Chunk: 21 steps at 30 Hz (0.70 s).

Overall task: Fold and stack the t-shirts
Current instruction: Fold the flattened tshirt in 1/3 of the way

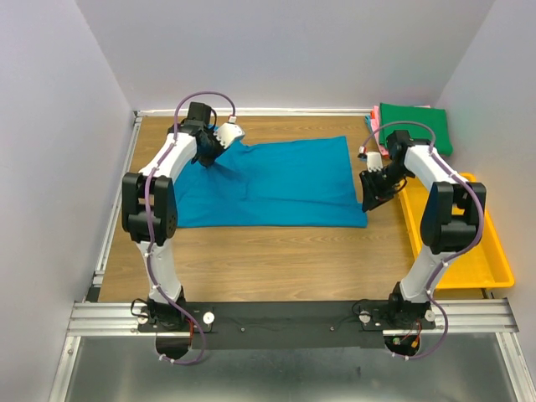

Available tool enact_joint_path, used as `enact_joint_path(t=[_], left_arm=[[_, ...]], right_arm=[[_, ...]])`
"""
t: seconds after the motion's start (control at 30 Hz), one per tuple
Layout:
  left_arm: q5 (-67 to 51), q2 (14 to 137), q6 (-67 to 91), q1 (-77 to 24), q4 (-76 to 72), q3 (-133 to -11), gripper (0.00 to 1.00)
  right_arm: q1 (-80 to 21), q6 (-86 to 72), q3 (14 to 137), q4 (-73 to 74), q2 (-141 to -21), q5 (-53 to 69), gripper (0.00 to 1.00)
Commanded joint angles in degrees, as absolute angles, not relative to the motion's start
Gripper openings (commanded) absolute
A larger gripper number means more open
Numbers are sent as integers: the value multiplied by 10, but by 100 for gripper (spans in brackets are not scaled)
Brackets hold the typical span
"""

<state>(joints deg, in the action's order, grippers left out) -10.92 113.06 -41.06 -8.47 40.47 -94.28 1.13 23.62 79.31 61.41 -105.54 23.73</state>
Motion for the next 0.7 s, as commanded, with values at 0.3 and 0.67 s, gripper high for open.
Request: enact_joint_path(t=[0.3, 0.67], left_arm=[[-135, 1033, -393, -29, 406, -845, 47], [-137, 957, -437, 49, 371, -604, 40]], right_arm=[[-41, 213, 824, 588, -1094, 264, 38], [-90, 192, 804, 510, -1144, 199, 35]])
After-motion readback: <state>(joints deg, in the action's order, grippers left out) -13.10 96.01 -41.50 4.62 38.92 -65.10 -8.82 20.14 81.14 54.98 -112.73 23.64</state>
